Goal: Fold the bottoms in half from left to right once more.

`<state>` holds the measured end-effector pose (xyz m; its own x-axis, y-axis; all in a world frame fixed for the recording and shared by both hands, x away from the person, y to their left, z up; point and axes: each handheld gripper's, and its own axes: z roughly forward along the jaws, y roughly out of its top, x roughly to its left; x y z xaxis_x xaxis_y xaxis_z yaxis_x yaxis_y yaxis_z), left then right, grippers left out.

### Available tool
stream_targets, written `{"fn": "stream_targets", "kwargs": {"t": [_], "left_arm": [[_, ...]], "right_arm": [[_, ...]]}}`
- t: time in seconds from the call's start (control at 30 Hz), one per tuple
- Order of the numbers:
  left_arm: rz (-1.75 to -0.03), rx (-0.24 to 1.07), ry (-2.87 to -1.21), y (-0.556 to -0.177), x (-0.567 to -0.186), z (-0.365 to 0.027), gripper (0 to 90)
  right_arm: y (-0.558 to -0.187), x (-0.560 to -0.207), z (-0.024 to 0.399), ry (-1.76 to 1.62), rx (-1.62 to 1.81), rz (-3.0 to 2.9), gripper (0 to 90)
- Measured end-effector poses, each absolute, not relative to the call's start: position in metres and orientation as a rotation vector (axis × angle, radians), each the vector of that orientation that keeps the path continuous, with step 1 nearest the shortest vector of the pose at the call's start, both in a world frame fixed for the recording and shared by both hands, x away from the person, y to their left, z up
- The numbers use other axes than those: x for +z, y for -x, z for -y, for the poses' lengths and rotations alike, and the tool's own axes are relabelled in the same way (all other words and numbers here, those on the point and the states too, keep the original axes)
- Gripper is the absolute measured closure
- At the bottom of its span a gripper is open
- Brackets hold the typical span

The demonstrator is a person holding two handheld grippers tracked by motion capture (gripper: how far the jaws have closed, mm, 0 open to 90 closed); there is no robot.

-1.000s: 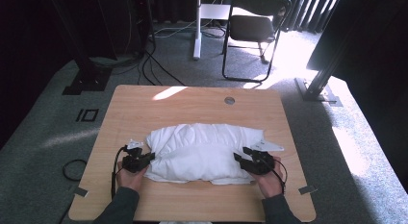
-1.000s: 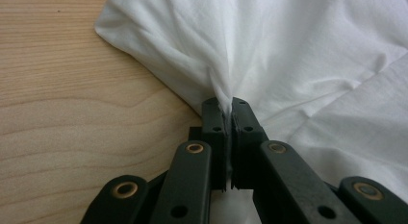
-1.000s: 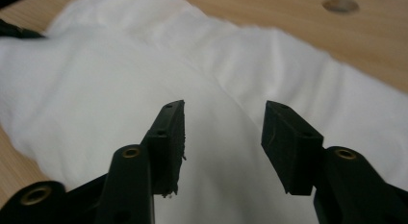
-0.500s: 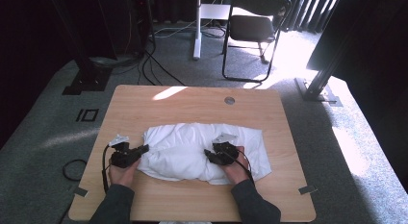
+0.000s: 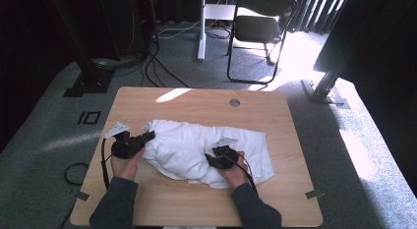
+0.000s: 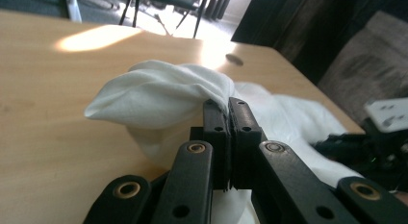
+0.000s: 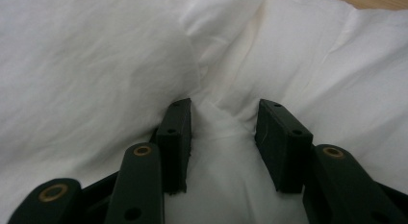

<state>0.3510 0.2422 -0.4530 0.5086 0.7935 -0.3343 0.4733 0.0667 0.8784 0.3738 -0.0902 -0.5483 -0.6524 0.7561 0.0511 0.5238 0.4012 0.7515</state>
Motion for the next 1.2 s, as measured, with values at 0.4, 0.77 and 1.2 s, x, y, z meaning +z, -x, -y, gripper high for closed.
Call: {"fn": "stream_targets", "kwargs": {"t": [0.4,0.77,1.2], "left_arm": [[-1.035,0.369,-1.575,-0.355,-0.428,-0.229,89.1],[-1.014,0.347,-1.551,-0.353,-0.427,-0.230,89.1],[-0.945,0.322,-1.607,-0.360,-0.421,-0.201,89.0]], "right_arm": [[-0.374,-0.544,0.027,-1.066,1.178,-2.416,53.9],[-0.352,-0.539,0.057,-1.013,1.164,-2.363,43.3],[-0.336,-0.516,0.055,-0.977,1.394,-2.300,37.0]]}}
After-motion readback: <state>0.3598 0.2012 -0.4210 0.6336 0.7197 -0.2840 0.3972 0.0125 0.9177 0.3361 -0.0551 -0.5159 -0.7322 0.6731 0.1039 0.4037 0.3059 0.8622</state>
